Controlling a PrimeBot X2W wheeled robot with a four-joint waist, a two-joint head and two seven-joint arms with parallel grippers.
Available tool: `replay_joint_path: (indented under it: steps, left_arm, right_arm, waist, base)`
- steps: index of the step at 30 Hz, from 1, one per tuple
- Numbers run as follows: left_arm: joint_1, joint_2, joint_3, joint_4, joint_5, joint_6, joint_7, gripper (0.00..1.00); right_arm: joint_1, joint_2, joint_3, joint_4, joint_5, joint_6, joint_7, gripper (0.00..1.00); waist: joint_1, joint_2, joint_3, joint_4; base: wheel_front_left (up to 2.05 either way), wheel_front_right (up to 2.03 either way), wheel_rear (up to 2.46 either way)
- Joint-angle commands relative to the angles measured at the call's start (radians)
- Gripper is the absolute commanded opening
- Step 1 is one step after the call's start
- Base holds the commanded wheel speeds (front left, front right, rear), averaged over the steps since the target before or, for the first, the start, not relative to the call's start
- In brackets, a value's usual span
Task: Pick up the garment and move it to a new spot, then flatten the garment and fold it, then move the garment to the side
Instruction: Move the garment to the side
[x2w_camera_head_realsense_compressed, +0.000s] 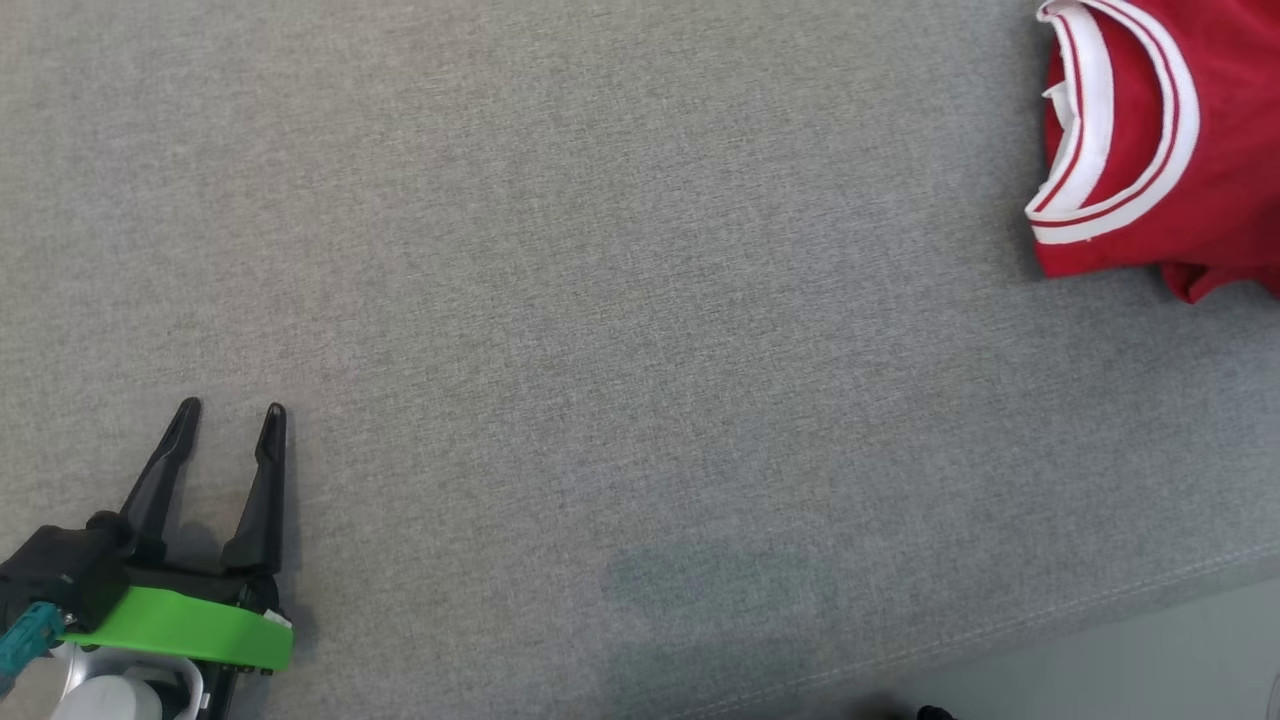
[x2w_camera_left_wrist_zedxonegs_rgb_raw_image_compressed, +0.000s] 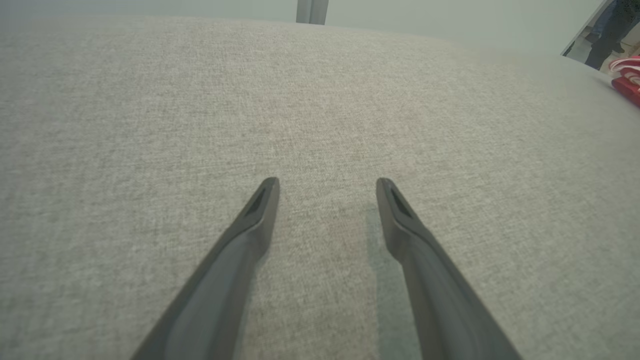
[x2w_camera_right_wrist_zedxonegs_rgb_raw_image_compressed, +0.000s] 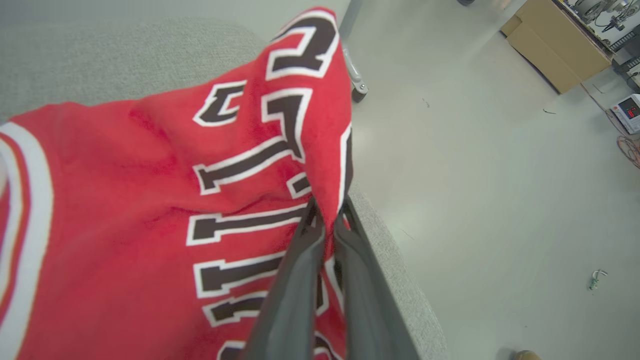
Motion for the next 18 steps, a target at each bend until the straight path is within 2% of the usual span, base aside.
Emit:
replay_joint_path:
  steps: [1, 2, 3, 11, 18]
  left_arm:
    - [-0.014, 0.006, 0.003, -0.002, 0.0, -0.003, -0.003, 1.0]
    - [-0.014, 0.004, 0.007, -0.002, -0.002, -0.003, -0.003, 1.0]
    - [-0.015, 0.001, 0.01, -0.002, -0.003, -0.003, -0.003, 1.0]
    - [-0.007, -0.02, 0.019, 0.006, 0.001, -0.003, -0.003, 1.0]
    - [0.002, -0.07, 0.026, 0.035, 0.005, -0.003, -0.003, 1.0]
  right_arm:
    - [-0.005, -0.007, -0.014, 0.016, -0.03, 0.0, -0.019, 0.0]
    - [-0.002, -0.012, -0.02, 0.027, -0.061, 0.0, -0.046, 0.38]
    - [-0.003, -0.017, -0.029, 0.035, -0.09, 0.0, -0.073, 1.0]
    - [-0.026, -0.006, -0.059, 0.12, -0.196, -0.001, -0.285, 1.0]
    - [-0.019, -0.003, 0.012, 0.142, -0.115, -0.001, -0.482, 1.0]
  waist:
    - [-0.0001, -0.0001, 0.02, 0.026]
    - [-0.0001, -0.0001, 0.021, 0.029]
    - [-0.0001, -0.0001, 0.023, 0.032]
    - [-0.0001, -0.0001, -0.008, 0.035]
    - [-0.0001, -0.0001, -0.103, 0.05]
  base:
    - [0.0, 0.0, 0.0]
    - [0.0, 0.0, 0.0]
    - [0.0, 0.0, 0.0]
    - [0.0, 0.0, 0.0]
    - [0.0, 0.0, 0.0]
